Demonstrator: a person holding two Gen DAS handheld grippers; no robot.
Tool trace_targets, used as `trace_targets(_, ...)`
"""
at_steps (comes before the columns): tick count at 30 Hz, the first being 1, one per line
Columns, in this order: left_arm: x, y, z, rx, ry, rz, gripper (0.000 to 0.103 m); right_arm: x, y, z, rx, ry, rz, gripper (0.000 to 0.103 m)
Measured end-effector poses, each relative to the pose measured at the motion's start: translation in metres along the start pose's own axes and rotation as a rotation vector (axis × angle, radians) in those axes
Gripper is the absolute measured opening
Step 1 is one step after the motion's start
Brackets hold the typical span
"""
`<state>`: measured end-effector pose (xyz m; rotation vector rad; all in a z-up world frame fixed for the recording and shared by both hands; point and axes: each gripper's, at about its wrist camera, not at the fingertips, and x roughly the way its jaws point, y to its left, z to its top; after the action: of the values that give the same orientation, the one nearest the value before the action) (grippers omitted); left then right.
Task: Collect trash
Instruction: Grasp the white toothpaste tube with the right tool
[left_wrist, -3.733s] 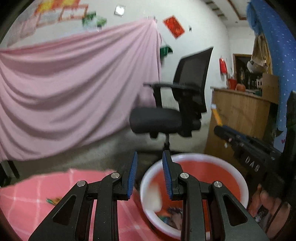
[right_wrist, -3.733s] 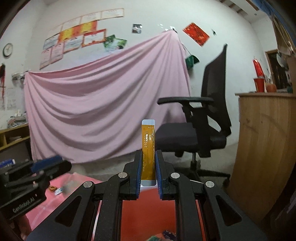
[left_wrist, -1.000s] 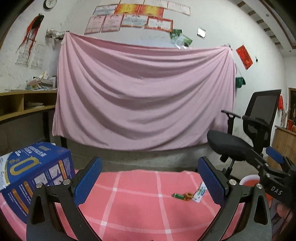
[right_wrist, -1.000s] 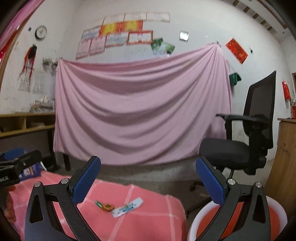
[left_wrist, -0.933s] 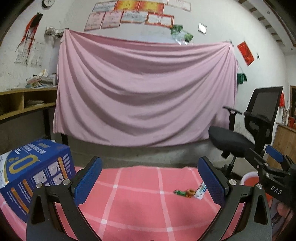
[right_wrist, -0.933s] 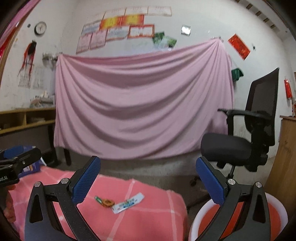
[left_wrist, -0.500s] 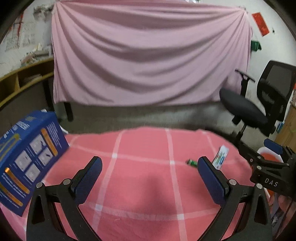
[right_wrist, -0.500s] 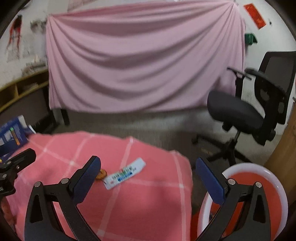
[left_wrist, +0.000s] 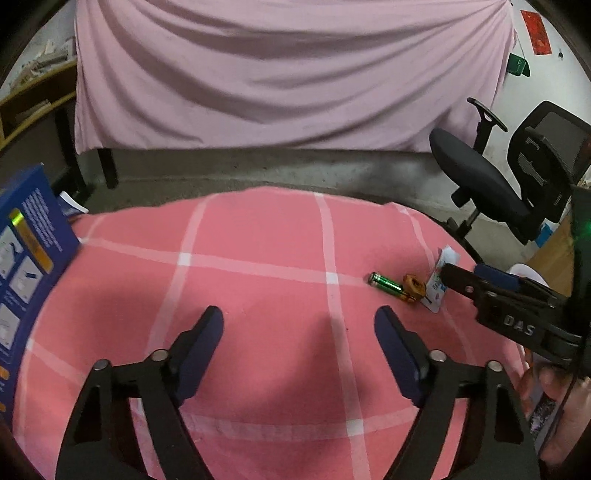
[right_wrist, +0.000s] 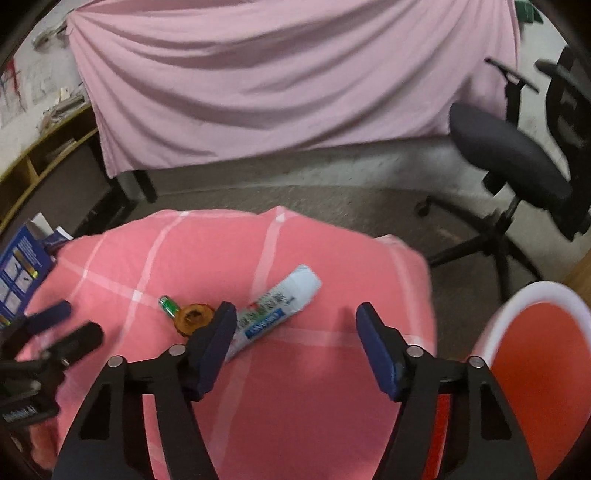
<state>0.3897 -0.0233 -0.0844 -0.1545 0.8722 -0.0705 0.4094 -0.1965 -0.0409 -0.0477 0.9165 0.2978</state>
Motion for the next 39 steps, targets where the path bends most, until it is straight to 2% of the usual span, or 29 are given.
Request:
trace_targets(3,0.0,0.003,0.001,-0.013,0.013,-0.017,0.071,0.011,0.008,0.002,-0.017,0.038,0.014,0.057)
trace_targets(7,-0.002,0.005,0.003,-0.015,0.018,-0.036,0.07,0.018,0.016,0.006,-0.043,0.058,0.004,0.055)
trace_targets(9,-0.003,0.005,0.004,-0.014,0.021,-0.047,0.068,0.017,0.019,0.004,-0.06,0.061,0.018,0.046)
trace_targets(11,-0.002,0.005,0.005,-0.012,0.027,-0.062,0.063,0.017,0.018,0.004,-0.068,0.064,0.031,0.041)
trace_targets(15,0.0,0.003,0.007,-0.004,0.039,-0.1,0.062,0.012,0.011,0.001,-0.08,0.08,0.06,0.033)
trace_targets(23,0.008,-0.018,0.01,0.066,0.07,-0.148,0.062,0.005,-0.002,-0.002,-0.072,0.084,0.056,0.028)
trace_targets(26,0.015,-0.027,0.013,0.091,0.092,-0.17,0.058,0.004,-0.006,-0.002,-0.05,0.079,0.072,0.027)
trace_targets(30,0.027,-0.037,0.025,0.059,0.116,-0.23,0.057,0.004,-0.012,-0.002,-0.042,0.077,0.08,0.025)
trace_targets(35,0.036,-0.044,0.033,0.03,0.112,-0.214,0.057,0.002,-0.022,-0.004,-0.018,0.07,0.108,0.024)
trace_targets(39,0.041,-0.041,0.039,-0.039,0.103,-0.19,0.046,0.001,-0.026,-0.004,-0.002,0.065,0.127,0.023)
